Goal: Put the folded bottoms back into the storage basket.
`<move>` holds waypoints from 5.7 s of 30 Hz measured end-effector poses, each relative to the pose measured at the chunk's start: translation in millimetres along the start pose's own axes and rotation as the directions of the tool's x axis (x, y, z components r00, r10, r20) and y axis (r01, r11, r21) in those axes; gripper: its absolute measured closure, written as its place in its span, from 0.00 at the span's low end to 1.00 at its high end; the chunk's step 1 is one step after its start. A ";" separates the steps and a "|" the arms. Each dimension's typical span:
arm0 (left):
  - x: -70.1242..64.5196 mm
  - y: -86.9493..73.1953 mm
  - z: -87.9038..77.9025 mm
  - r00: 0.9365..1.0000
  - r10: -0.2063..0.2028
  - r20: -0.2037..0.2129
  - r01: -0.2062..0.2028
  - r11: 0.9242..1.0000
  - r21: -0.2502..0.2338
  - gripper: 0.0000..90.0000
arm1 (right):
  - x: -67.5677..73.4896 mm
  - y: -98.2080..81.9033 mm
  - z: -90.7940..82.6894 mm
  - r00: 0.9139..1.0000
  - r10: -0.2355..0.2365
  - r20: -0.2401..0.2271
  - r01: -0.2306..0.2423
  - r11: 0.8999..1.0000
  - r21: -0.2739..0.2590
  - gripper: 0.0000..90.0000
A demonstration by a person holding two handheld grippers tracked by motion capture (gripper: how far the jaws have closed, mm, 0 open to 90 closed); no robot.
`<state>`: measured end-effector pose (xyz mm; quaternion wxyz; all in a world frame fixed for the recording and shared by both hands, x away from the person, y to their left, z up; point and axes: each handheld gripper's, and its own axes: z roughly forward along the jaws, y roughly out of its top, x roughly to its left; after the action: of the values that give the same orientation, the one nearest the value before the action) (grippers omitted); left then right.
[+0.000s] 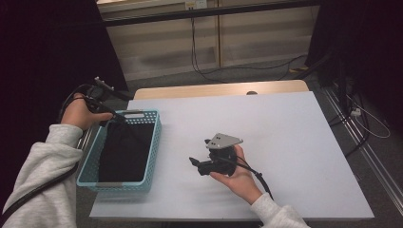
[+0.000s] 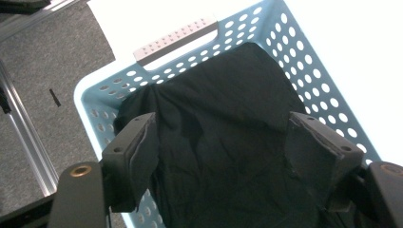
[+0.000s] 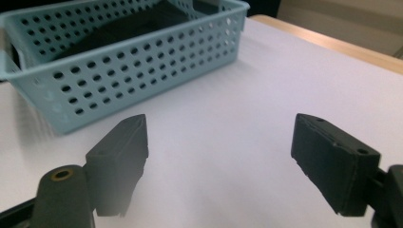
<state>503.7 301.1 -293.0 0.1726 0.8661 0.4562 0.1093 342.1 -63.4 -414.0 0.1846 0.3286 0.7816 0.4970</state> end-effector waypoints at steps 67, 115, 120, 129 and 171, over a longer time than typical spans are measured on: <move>-75.1 -32.0 41.4 0.986 0.076 0.151 -0.053 0.987 -0.151 0.42 | -49.9 -64.6 -89.5 0.996 0.072 0.049 -0.075 0.995 0.065 0.18; -178.1 -29.4 68.4 0.921 0.255 0.295 -0.189 0.954 -0.233 0.28 | -62.8 -77.2 -113.3 0.992 0.117 0.047 -0.120 0.990 0.072 0.16; -182.4 -32.4 73.1 0.917 0.251 0.309 -0.181 0.955 -0.237 0.26 | -64.8 -78.1 -116.5 0.992 0.118 0.051 -0.122 0.990 0.075 0.16; -189.2 -41.5 78.6 0.909 0.252 0.333 -0.172 0.952 -0.252 0.24 | -65.4 -78.2 -117.6 0.993 0.110 0.047 -0.114 0.990 0.088 0.16; -209.0 -70.5 98.1 0.887 0.249 0.388 -0.148 0.951 -0.273 0.18 | -82.6 -100.4 -155.3 0.988 0.117 0.096 -0.129 0.984 0.126 0.15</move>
<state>367.7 145.5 -417.7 0.3554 0.8850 0.3007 -0.0078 272.5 -251.9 -439.3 0.1659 0.4095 0.7819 0.4398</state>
